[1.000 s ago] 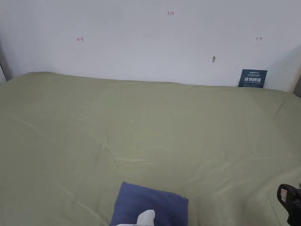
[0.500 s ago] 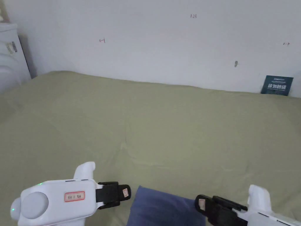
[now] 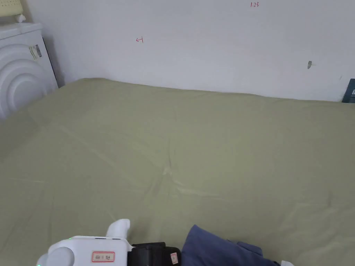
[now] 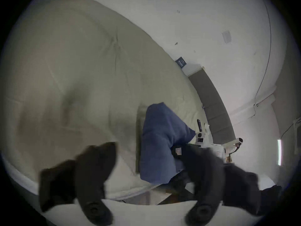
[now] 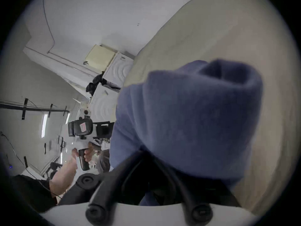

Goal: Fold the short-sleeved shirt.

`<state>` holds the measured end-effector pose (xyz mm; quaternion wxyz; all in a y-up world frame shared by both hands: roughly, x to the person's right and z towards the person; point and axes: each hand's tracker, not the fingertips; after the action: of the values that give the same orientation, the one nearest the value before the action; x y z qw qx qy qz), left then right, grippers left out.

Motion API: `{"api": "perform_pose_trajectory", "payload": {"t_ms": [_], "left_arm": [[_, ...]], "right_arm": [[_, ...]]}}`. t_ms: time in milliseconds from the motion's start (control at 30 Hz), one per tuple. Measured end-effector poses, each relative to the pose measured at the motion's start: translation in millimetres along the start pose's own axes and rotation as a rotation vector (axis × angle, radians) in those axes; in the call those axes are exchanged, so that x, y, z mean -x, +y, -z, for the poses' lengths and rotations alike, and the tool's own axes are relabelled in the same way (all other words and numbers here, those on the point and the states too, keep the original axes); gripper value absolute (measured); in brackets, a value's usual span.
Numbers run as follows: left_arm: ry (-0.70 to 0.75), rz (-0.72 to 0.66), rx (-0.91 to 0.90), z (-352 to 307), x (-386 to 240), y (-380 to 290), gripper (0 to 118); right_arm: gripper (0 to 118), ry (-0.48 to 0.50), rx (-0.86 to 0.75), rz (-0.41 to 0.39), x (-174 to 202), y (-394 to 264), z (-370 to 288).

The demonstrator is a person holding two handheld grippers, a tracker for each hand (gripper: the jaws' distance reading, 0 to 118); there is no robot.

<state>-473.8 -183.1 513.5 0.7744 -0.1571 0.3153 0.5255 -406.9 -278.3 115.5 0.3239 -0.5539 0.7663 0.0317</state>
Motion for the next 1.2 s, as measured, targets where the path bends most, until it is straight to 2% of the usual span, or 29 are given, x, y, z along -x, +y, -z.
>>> {"api": "perform_pose_trajectory", "payload": {"t_ms": [100, 167, 267, 333, 400, 433, 467, 500, 533, 567, 667, 767, 867, 1000, 1200], "left_arm": [[-0.076, -0.002, 0.079, 30.9, 5.3, 5.9, 99], [-0.018, -0.014, 0.138, 57.1, 9.0, 6.8, 99], [-0.067, 0.052, 0.039, 59.4, -13.5, -2.5, 98], [-0.080, 0.056, 0.067, 67.9, -13.6, -5.3, 94], [-0.067, 0.077, 0.160, 78.3, -21.2, -10.4, 79], [-0.015, 0.109, 0.158, 79.1, -28.2, -11.8, 54], [0.049, 0.133, 0.151, 77.9, -29.2, -8.7, 37], [0.095, 0.113, 0.158, 75.5, -25.0, -4.3, 35], [0.020, 0.039, 0.176, 73.3, -17.7, -1.7, 32], [-0.029, -0.022, 0.173, 71.9, -13.8, -1.8, 31], [0.000, 0.056, 0.159, 71.3, -18.6, -3.9, 30], [-0.029, 0.030, 0.154, 65.0, -9.2, 5.2, 29], [-0.048, 0.051, 0.135, 42.1, -5.5, 18.3, 29], [0.058, 0.091, 0.087, -15.9, 16.7, 49.9, 29], [0.275, 0.076, 0.059, -127.9, 103.7, 112.5, 29]], "right_arm": [[0, 0.013, 0.003, 0.013, 0.4, 0.0, -0.8], [0, 0.014, 0.003, 0.003, 2.2, -0.2, -1.1], [0, 0.013, 0.002, -0.006, 2.2, -0.5, -1.5], [0, 0.009, -0.004, -0.018, 5.0, -2.7, -2.4], [0, -0.003, -0.009, -0.049, 4.7, -3.0, -2.0], [0, -0.007, -0.011, -0.051, 5.6, -3.1, -2.0], [0, -0.010, -0.015, -0.051, 6.2, -3.5, -2.0], [0, -0.012, -0.019, -0.052, 6.3, -4.2, -1.8], [0, -0.012, -0.032, -0.058, 7.5, -5.2, -1.2], [0, -0.020, -0.035, -0.066, 9.1, -5.2, -0.8], [0, -0.026, -0.037, -0.073, 11.2, -5.7, -1.9], [0, -0.050, -0.072, -0.094, 19.7, -6.1, -7.0], [0, -0.068, -0.120, -0.149, 34.2, -2.1, -18.0], [0, -0.091, -0.187, -0.231, 55.4, 5.5, -38.1], [0, -0.108, -0.251, -0.319, 89.1, 13.9, -64.1]]}}
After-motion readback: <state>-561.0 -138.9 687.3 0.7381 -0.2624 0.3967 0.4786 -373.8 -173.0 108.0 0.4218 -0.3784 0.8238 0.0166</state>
